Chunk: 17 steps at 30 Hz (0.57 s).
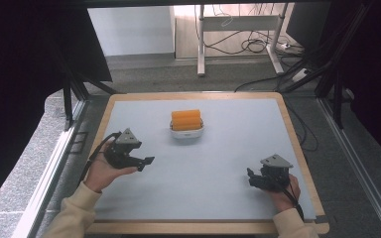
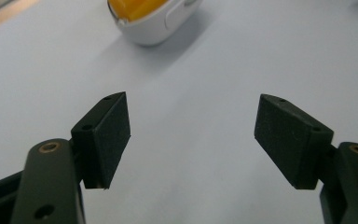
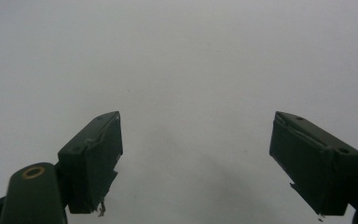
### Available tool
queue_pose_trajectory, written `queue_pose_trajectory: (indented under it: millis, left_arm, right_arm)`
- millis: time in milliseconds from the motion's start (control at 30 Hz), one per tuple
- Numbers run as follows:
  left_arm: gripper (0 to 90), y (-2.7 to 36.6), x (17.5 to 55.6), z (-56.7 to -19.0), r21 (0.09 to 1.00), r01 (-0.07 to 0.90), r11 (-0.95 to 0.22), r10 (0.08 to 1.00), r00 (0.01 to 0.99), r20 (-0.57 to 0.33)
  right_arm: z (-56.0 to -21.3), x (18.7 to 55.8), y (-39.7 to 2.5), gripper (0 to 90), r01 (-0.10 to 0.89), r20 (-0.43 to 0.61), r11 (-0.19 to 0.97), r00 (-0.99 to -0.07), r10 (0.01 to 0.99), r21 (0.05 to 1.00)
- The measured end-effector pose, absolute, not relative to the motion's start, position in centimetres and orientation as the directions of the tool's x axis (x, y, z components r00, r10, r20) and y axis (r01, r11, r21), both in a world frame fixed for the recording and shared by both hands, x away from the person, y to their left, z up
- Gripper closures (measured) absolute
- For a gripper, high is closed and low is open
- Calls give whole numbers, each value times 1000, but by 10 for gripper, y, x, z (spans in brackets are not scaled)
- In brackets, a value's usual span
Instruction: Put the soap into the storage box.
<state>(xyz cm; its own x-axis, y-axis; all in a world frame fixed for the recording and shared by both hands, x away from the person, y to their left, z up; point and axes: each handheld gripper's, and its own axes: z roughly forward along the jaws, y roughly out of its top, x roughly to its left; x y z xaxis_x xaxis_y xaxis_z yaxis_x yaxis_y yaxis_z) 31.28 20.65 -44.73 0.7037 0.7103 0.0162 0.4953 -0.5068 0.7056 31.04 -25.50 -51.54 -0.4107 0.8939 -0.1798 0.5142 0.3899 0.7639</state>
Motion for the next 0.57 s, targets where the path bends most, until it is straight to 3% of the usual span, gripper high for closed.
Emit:
queue_pose_trajectory:
  millis: [200, 567]
  left_arm:
    - [256, 215, 301, -464, 710, 526, -468, 730, 683, -25]
    - [253, 216, 300, -461, 721, 514, -465, 735, 678, -10]
  right_arm:
    - [-516, 311, -253, 174, 513, -187, 399, -416, 890, 760]
    - [-513, 309, -256, 170, 494, -166, 374, -414, 895, 785]
